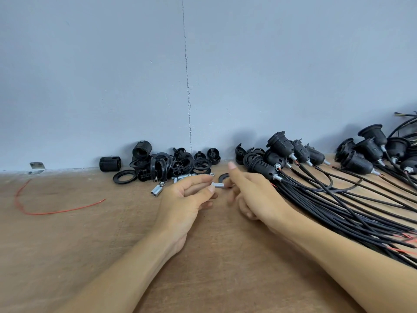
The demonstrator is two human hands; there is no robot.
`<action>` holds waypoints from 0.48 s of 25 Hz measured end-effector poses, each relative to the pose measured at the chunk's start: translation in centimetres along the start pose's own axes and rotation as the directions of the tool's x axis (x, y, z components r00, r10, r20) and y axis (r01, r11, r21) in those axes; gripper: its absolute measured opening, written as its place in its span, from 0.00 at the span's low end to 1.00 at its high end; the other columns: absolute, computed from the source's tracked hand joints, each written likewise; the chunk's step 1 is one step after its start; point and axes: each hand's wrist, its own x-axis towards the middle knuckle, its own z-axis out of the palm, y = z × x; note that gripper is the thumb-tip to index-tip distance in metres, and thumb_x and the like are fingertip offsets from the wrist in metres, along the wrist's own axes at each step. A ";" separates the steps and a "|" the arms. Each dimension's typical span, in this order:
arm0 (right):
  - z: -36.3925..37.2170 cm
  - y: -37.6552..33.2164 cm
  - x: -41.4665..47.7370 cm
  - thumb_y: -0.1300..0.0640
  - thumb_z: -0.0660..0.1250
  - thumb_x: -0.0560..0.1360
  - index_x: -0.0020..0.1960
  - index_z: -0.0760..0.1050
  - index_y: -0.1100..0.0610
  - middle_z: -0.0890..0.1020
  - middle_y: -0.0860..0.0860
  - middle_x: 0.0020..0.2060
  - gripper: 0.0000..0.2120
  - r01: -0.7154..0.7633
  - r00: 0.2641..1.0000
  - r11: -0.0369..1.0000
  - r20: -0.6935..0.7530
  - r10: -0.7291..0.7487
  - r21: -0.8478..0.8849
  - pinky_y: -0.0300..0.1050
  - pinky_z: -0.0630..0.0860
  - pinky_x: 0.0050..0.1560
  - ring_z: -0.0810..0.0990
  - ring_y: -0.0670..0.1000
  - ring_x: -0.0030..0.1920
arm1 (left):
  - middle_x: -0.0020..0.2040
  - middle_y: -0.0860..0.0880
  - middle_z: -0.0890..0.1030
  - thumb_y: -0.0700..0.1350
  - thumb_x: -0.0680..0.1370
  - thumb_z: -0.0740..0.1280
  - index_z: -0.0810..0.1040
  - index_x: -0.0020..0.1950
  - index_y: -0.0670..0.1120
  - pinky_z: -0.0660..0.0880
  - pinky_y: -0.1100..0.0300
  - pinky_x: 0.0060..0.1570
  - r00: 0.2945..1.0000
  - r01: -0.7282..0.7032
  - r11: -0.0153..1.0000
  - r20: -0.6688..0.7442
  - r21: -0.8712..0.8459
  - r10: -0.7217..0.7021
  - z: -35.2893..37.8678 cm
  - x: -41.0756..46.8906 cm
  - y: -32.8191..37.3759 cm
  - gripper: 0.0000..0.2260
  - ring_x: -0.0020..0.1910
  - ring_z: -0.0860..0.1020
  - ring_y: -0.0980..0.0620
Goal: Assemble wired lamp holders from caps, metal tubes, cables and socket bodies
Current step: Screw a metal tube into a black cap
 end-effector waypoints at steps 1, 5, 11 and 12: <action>0.0 0.0 0.0 0.39 0.64 0.79 0.46 0.80 0.53 0.84 0.52 0.36 0.18 0.025 0.999 1.000 0.022 -0.026 0.018 0.35 0.64 0.21 0.69 0.47 0.20 | 0.49 0.47 0.88 0.35 0.77 0.72 0.85 0.56 0.48 0.83 0.60 0.45 1.000 -0.004 1.000 0.005 -0.007 0.004 0.0 0.0 0.0 0.11 0.48 0.86 0.50; 0.1 0.1 0.1 0.35 0.57 0.80 0.40 0.80 0.53 0.82 0.56 0.31 0.26 0.012 0.999 1.000 0.034 -0.011 -0.020 0.35 0.63 0.21 0.69 0.48 0.19 | 0.49 0.49 0.88 0.36 0.77 0.73 0.81 0.60 0.51 0.82 0.61 0.44 1.000 -0.025 1.000 0.014 0.006 0.025 0.1 -0.1 0.0 0.15 0.48 0.86 0.51; 0.1 0.2 0.2 0.39 0.61 0.81 0.45 0.79 0.58 0.84 0.55 0.34 0.22 0.018 0.996 0.999 0.086 -0.022 0.043 0.37 0.63 0.20 0.70 0.49 0.19 | 0.49 0.52 0.88 0.37 0.77 0.73 0.81 0.59 0.54 0.81 0.62 0.43 0.999 -0.036 0.998 0.009 0.048 0.036 0.2 -0.1 0.0 0.16 0.46 0.86 0.52; 0.0 0.2 0.2 0.36 0.59 0.80 0.46 0.79 0.58 0.84 0.57 0.35 0.26 -0.009 0.996 0.998 0.090 0.004 0.054 0.37 0.64 0.20 0.70 0.50 0.20 | 0.49 0.53 0.88 0.37 0.77 0.74 0.81 0.59 0.54 0.80 0.65 0.40 0.999 -0.040 0.998 0.006 0.056 0.040 0.2 -0.2 0.0 0.16 0.45 0.86 0.54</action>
